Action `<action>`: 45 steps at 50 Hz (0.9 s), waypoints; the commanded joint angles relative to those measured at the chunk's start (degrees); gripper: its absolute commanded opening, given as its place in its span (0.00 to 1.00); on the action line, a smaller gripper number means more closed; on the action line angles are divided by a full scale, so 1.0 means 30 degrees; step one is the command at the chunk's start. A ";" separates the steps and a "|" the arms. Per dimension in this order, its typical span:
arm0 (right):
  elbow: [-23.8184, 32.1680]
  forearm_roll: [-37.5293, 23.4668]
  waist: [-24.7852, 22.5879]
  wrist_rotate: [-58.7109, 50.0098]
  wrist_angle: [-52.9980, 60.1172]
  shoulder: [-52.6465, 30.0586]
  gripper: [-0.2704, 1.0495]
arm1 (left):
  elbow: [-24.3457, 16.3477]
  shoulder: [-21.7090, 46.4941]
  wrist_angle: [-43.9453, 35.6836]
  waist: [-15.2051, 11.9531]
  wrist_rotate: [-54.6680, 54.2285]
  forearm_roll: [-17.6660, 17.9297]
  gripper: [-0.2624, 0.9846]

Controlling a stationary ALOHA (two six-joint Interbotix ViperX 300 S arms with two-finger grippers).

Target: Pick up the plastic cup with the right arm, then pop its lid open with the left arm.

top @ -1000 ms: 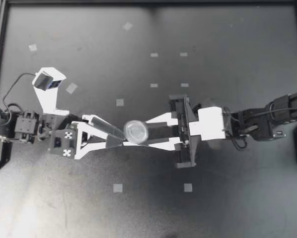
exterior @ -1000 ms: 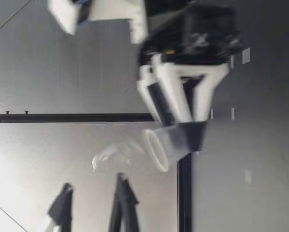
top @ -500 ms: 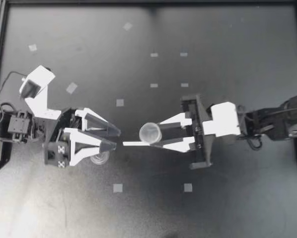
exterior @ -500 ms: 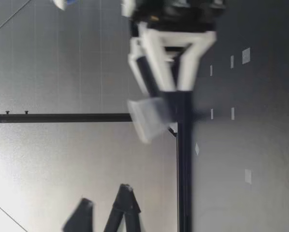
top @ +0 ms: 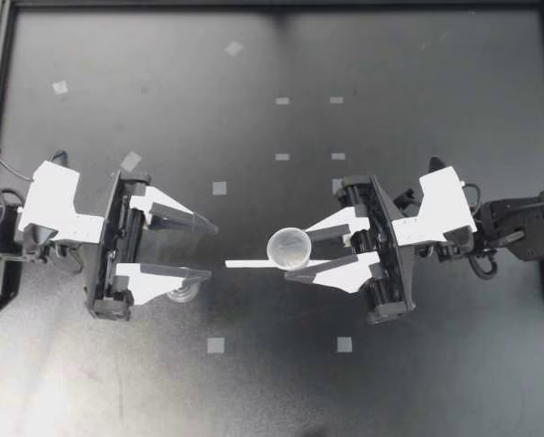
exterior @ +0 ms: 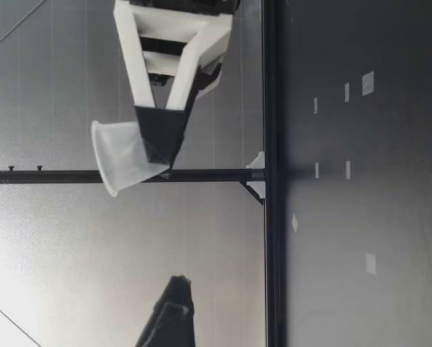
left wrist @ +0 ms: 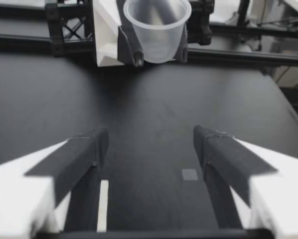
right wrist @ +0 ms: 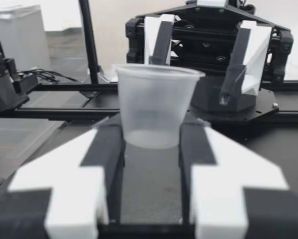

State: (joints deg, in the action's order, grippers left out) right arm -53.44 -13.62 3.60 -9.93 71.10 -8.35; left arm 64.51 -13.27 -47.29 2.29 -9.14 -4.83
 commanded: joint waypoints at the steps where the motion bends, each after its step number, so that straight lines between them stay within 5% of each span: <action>1: 0.0146 -0.0029 -0.0059 0.0029 0.0176 0.0557 0.41 | -0.0205 0.0000 -0.0293 0.0029 0.0029 0.0029 0.72; 45: 0.0264 -0.0029 -0.0059 -0.0029 -0.1377 0.0703 0.41 | -0.0586 0.0498 -0.0088 0.0029 0.0322 0.0029 0.72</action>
State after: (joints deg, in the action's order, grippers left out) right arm -53.44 -13.80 3.60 -9.93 66.88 -7.65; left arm 63.90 -11.34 -47.29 2.29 -8.26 -4.75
